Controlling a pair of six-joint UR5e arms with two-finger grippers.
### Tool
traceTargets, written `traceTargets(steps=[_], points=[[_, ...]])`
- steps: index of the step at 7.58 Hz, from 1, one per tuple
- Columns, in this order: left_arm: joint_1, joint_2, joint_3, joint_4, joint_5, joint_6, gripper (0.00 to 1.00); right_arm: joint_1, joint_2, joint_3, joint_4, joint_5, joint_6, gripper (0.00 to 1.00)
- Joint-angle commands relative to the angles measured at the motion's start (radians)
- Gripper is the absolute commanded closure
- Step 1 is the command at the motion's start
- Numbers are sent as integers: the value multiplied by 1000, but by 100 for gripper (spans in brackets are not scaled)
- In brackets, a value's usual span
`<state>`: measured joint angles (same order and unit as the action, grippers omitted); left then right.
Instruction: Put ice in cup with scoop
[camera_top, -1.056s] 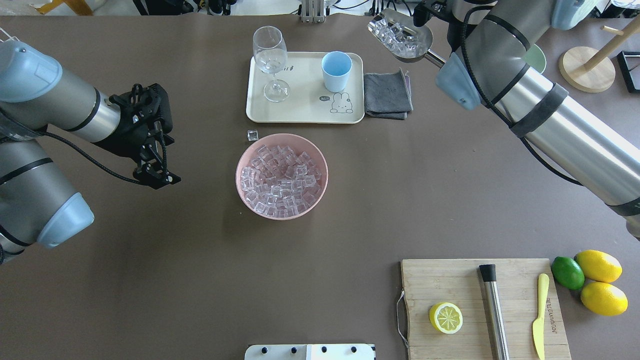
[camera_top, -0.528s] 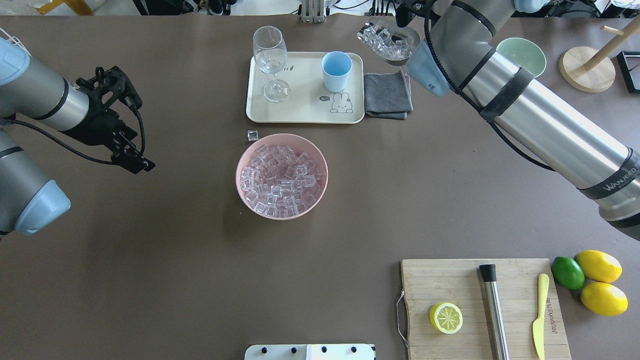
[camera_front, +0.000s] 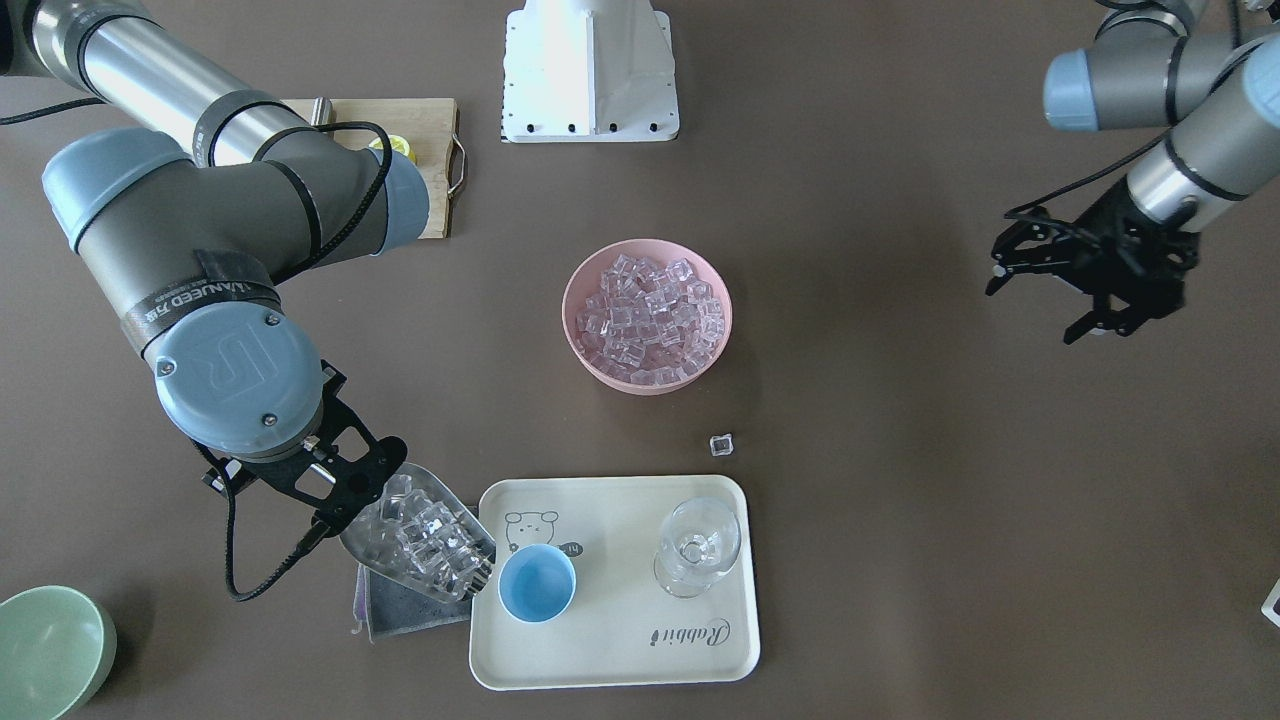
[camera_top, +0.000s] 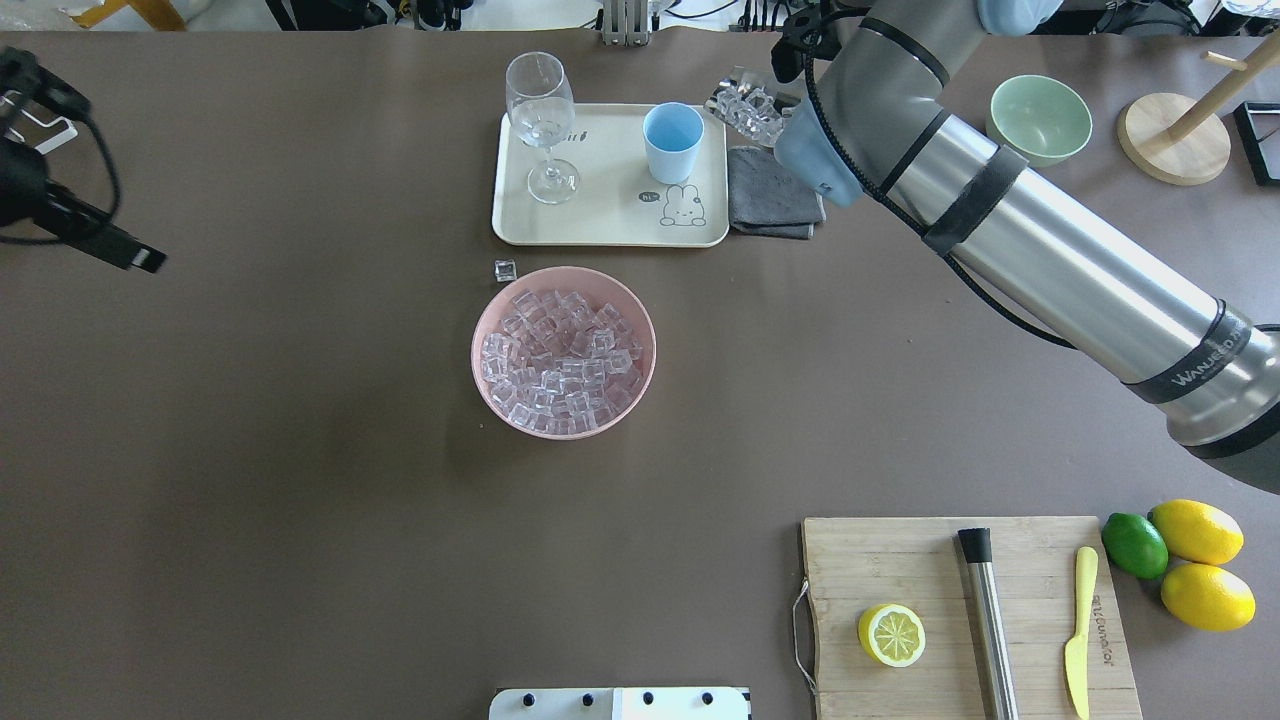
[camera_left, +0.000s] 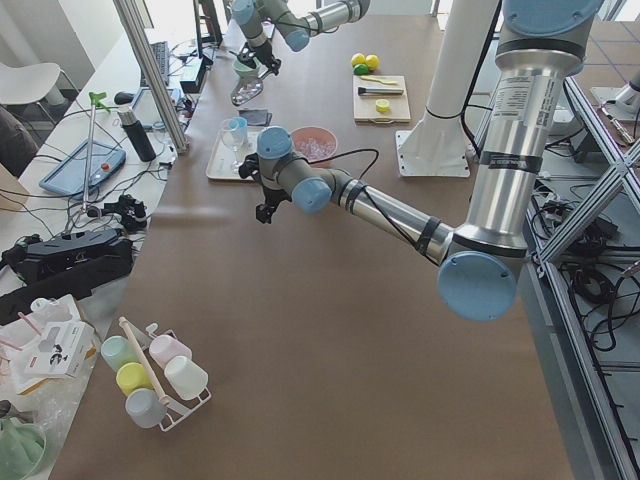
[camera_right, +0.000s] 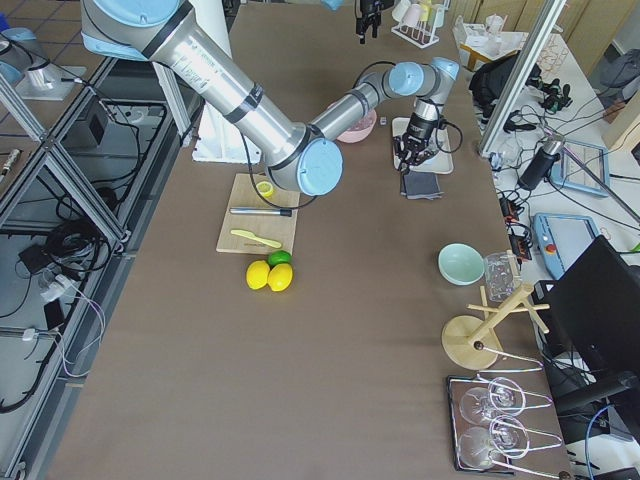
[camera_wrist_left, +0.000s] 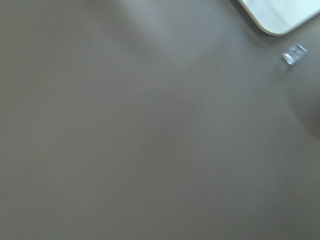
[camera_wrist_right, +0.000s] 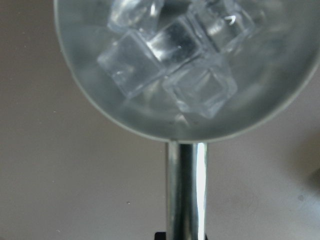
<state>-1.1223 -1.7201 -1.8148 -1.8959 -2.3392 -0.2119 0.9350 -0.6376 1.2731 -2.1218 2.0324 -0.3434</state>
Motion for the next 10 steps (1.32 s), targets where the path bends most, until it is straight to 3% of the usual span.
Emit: traceTargets(steps=[1, 2, 5, 8, 10], points=[[-418, 140, 44, 0, -66, 8, 1, -24, 48, -20, -67, -44, -14, 100], [-485, 149, 110, -2, -61, 11, 1, -25, 64, -35, -84, -66, -35, 100], [-485, 146, 248, 1, -37, 11, 1, -32, 145, -128, -129, -119, -71, 100], [-470, 169, 256, 0, 110, 9, 1, -36, 212, -237, -130, -141, -89, 100], [-443, 175, 244, 1, 109, 9, 1, -47, 219, -248, -154, -162, -89, 100]])
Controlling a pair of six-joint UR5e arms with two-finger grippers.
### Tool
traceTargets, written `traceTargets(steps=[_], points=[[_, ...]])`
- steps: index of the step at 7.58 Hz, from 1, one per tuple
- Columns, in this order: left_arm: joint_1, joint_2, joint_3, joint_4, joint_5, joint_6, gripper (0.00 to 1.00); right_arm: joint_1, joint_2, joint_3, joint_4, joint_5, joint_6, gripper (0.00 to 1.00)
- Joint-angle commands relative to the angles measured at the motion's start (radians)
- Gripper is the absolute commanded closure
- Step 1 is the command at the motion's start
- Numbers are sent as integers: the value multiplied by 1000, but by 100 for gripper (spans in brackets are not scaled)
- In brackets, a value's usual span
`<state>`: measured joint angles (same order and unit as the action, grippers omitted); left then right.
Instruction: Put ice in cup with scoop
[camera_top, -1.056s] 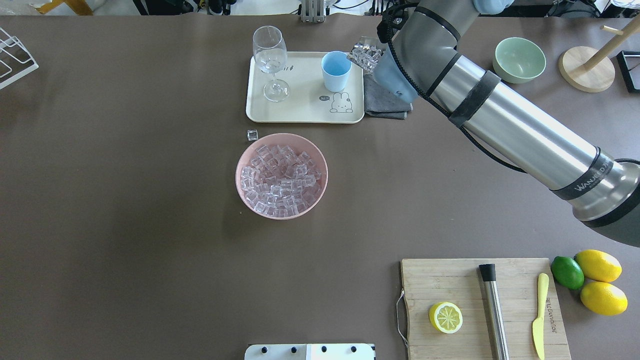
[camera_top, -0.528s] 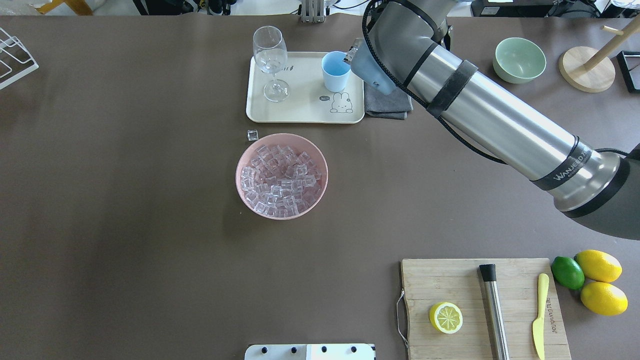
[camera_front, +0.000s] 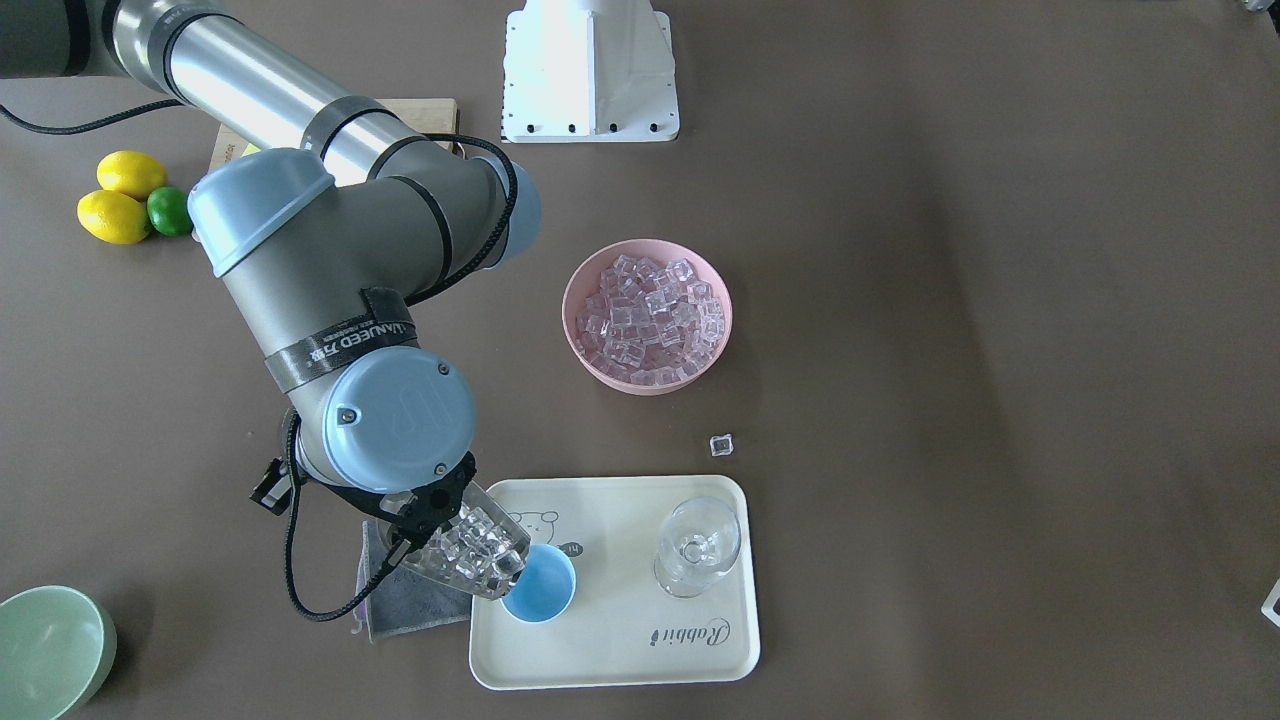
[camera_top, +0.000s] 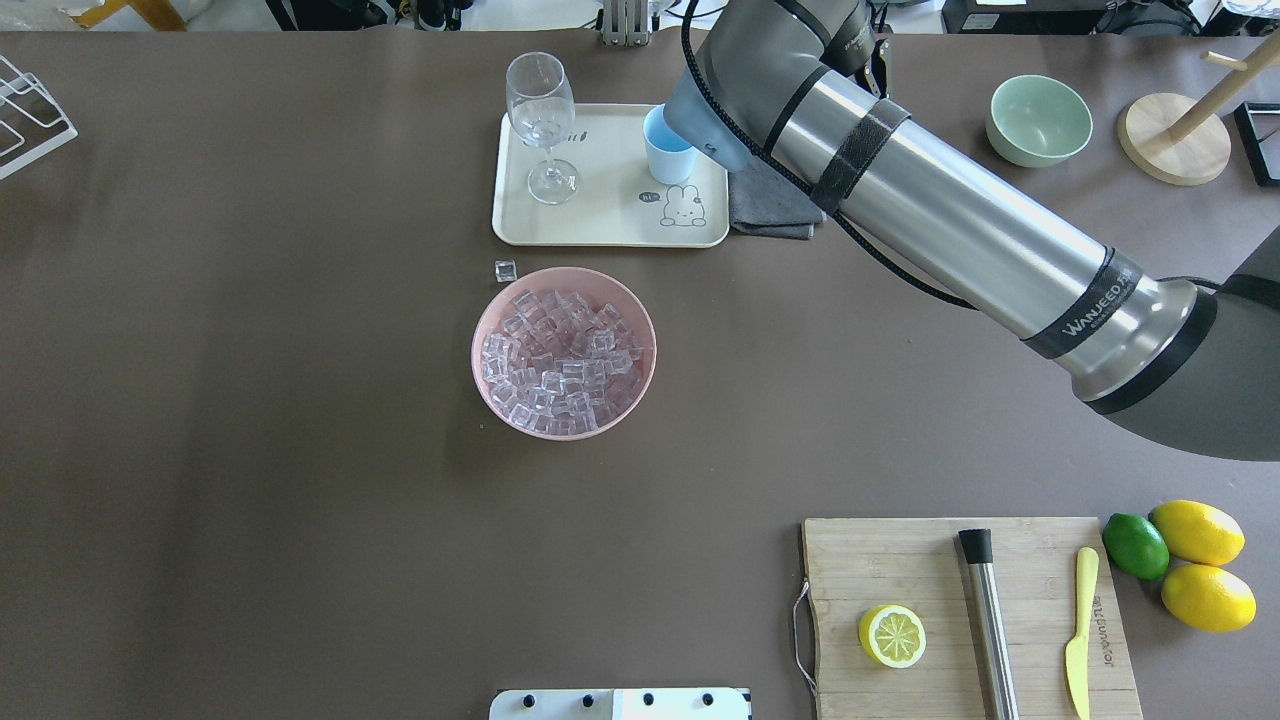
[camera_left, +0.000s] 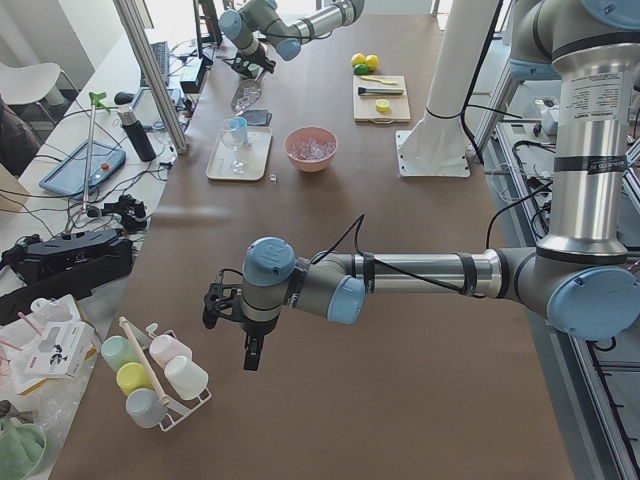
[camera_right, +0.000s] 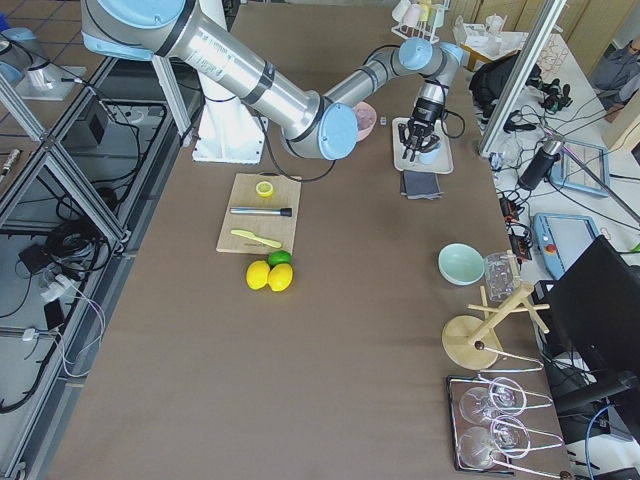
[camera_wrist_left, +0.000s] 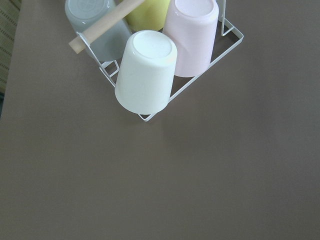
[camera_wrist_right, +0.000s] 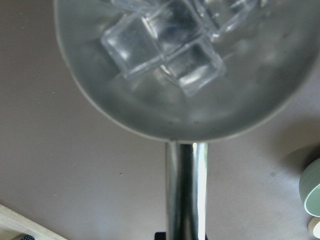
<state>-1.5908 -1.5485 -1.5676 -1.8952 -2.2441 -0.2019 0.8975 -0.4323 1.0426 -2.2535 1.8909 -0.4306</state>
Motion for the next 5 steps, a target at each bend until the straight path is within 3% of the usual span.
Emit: traceTargets(steps=[1, 5], points=[[35, 5, 1, 1, 15, -1, 1, -17, 17, -25, -29, -36, -4, 100], [60, 13, 21, 1, 15, 1, 1, -17, 41, -44, -70, -62, -30, 100]])
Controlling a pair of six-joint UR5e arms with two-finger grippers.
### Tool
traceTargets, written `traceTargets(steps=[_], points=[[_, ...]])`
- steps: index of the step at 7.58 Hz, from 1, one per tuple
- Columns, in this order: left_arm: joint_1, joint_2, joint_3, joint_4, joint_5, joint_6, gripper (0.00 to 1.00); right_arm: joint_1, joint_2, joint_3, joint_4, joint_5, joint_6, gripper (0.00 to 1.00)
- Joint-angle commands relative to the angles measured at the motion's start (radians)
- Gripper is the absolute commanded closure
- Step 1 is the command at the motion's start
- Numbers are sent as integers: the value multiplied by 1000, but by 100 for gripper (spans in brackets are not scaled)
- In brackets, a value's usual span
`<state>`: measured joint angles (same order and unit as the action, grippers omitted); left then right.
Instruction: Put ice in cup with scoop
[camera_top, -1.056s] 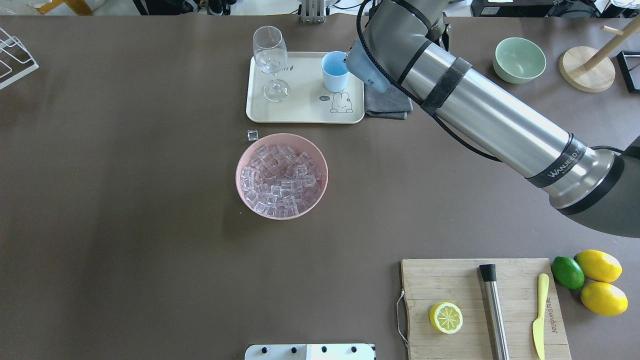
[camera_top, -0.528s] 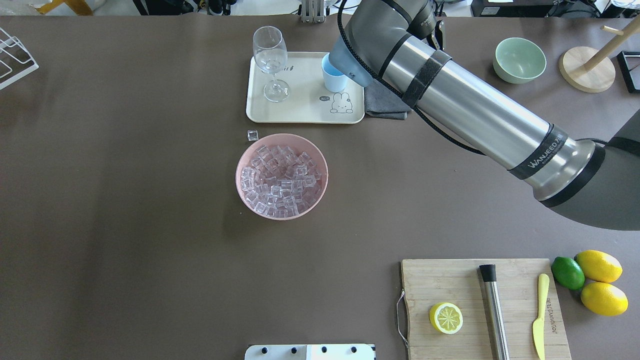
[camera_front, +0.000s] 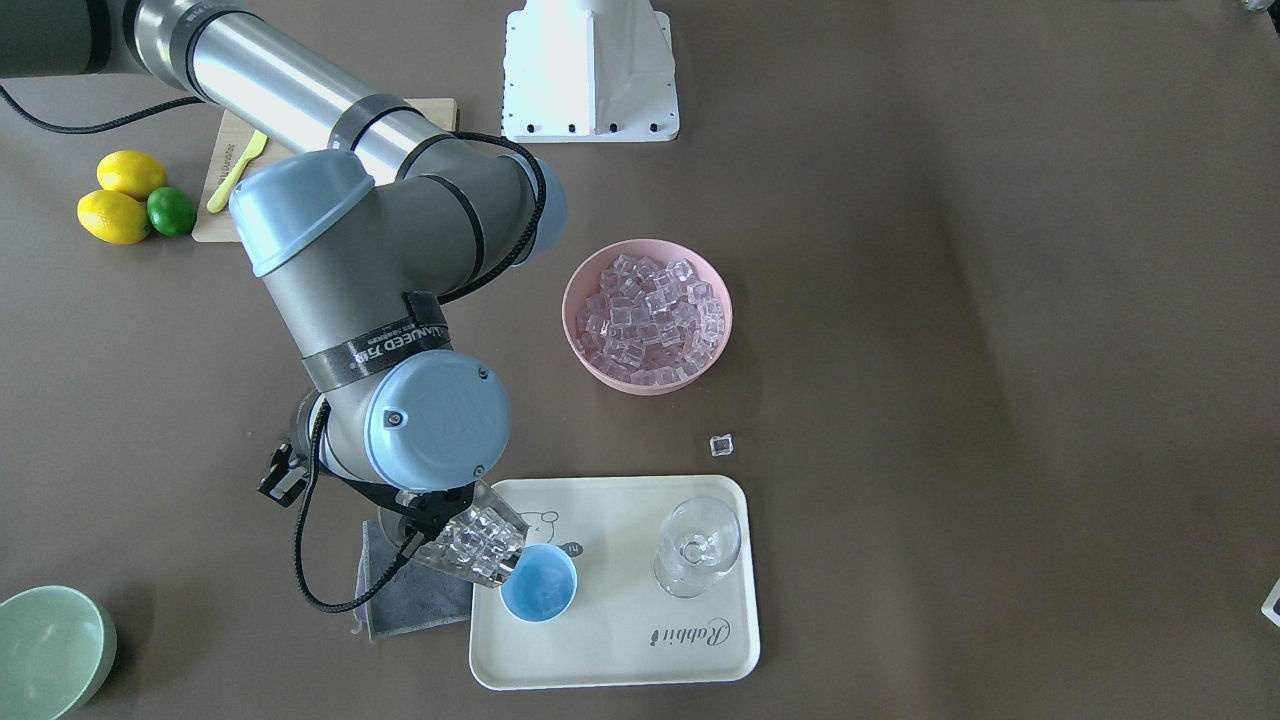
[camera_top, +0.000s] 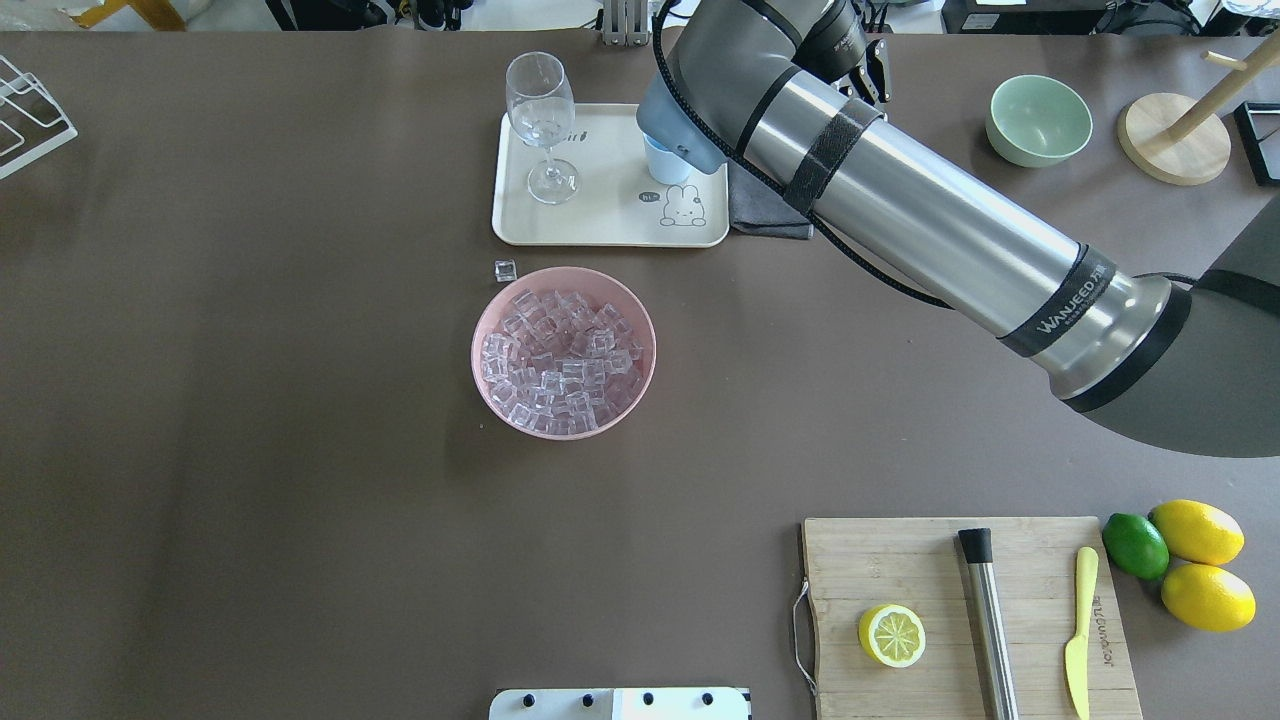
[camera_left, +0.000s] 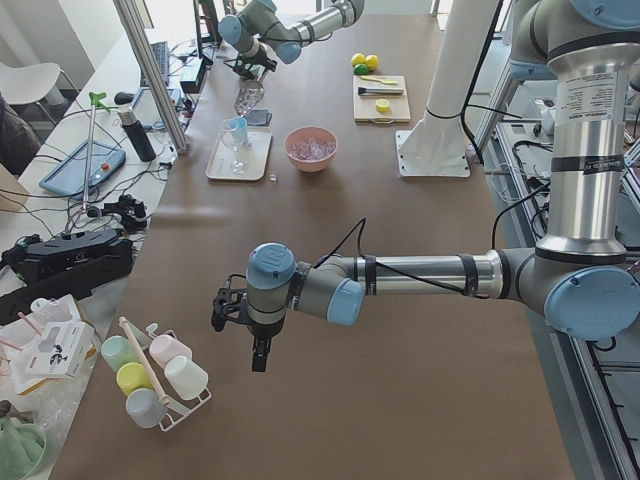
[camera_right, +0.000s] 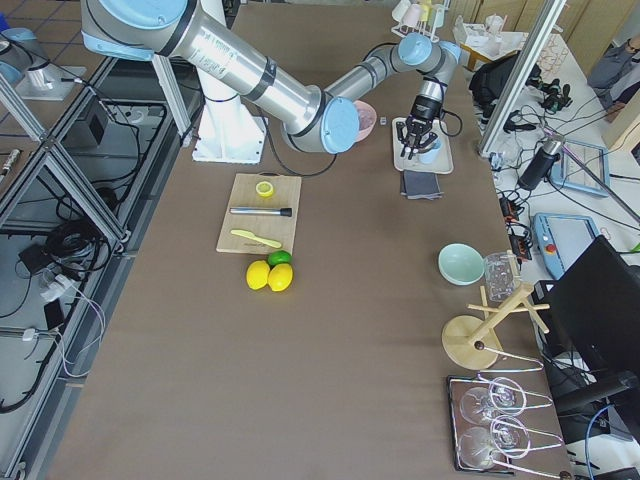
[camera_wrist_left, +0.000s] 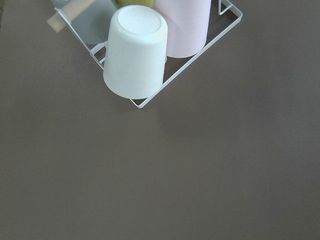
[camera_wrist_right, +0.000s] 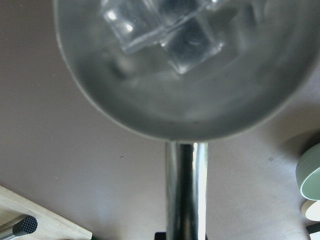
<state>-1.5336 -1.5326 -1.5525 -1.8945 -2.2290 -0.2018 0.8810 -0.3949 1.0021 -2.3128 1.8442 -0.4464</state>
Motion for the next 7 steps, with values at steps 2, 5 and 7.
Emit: traceTargets(steps=[2, 5, 7], points=[[-2, -12, -7, 2, -1, 1, 0, -1, 34, -39, -30, -46, -34, 100], [0, -3, -133, 227, -1, 19, 0, -1, 41, -57, -30, -63, -60, 100], [-40, -12, -262, 596, 8, 336, 0, -1, 44, -72, -30, -60, -60, 100]])
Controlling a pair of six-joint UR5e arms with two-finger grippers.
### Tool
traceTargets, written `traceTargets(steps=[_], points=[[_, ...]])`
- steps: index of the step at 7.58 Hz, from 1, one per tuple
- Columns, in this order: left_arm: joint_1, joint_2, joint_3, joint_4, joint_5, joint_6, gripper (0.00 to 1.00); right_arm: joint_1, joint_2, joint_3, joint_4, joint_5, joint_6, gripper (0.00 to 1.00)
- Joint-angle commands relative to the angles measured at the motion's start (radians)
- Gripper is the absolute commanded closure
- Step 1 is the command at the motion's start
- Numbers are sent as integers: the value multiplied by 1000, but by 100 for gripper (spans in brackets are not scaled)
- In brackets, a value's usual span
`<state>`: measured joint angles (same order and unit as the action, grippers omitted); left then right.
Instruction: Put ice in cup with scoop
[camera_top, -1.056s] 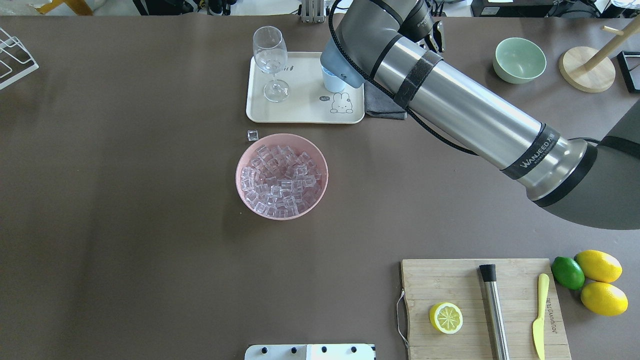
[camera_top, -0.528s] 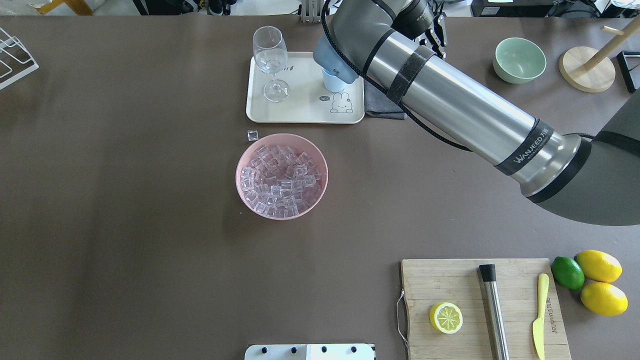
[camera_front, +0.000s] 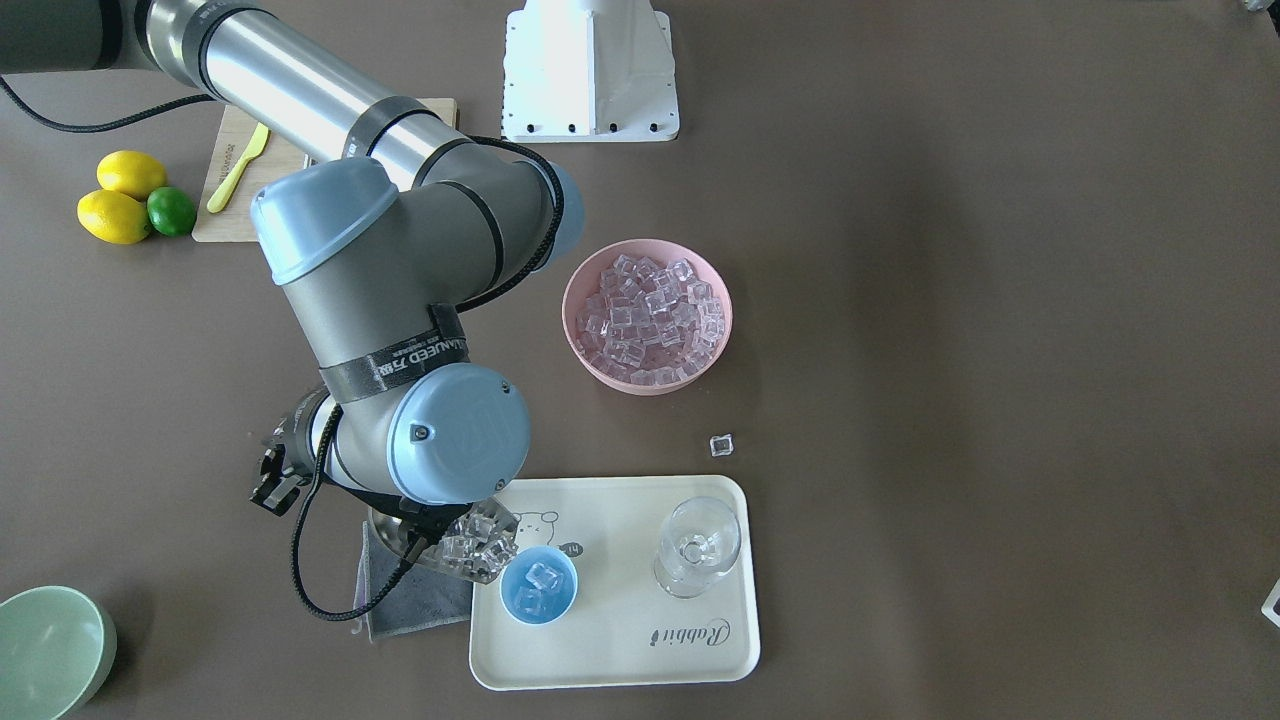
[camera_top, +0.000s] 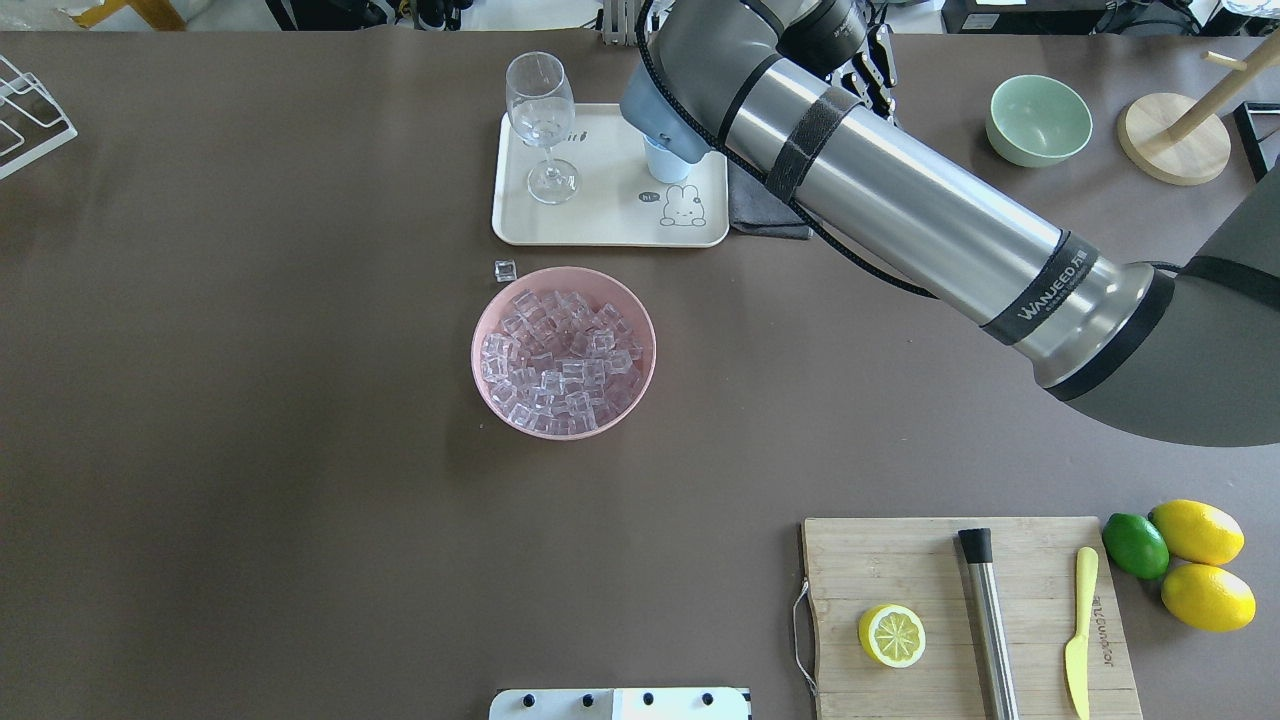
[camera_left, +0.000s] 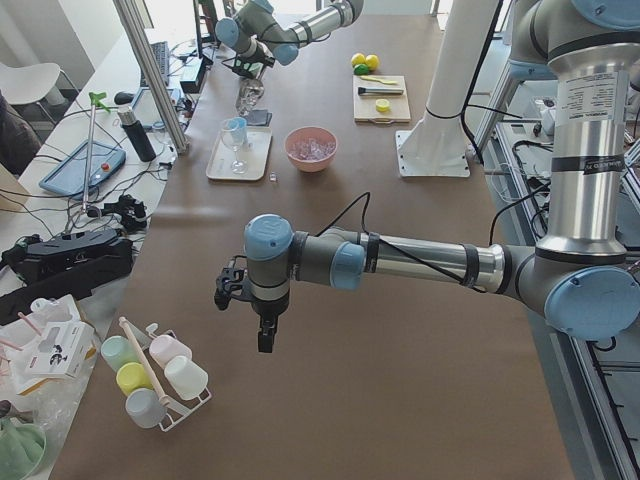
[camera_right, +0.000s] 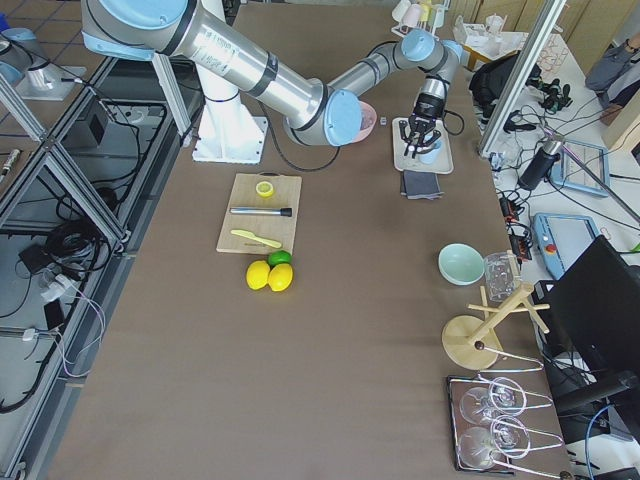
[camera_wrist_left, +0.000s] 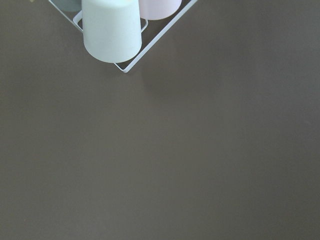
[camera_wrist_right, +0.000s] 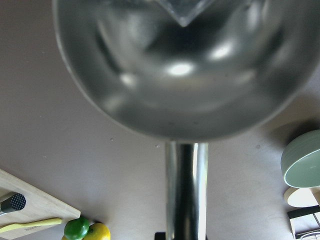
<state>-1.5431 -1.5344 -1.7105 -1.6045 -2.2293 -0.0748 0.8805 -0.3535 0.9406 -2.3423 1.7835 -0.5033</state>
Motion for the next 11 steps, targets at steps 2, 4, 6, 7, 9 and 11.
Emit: traceTargets(steps=[2, 4, 6, 7, 9, 11], points=[[-29, -10, -112, 328, 7, 210, 1, 0, 5, -13, 0, -3, -3, 100], [-72, -4, -109, 325, 7, 220, 1, 0, 14, -23, 0, -15, -11, 100], [-104, 26, -86, 199, 7, 225, 1, 2, 7, 7, -2, -16, -17, 100], [-106, 28, -46, 105, 5, 222, 1, 20, -78, 167, -26, -4, -17, 100], [-107, 28, -32, 83, 5, 224, 1, 122, -306, 539, -107, 78, -44, 100], [-104, 28, -31, 84, 4, 222, 1, 207, -617, 897, -108, 155, 134, 100]])
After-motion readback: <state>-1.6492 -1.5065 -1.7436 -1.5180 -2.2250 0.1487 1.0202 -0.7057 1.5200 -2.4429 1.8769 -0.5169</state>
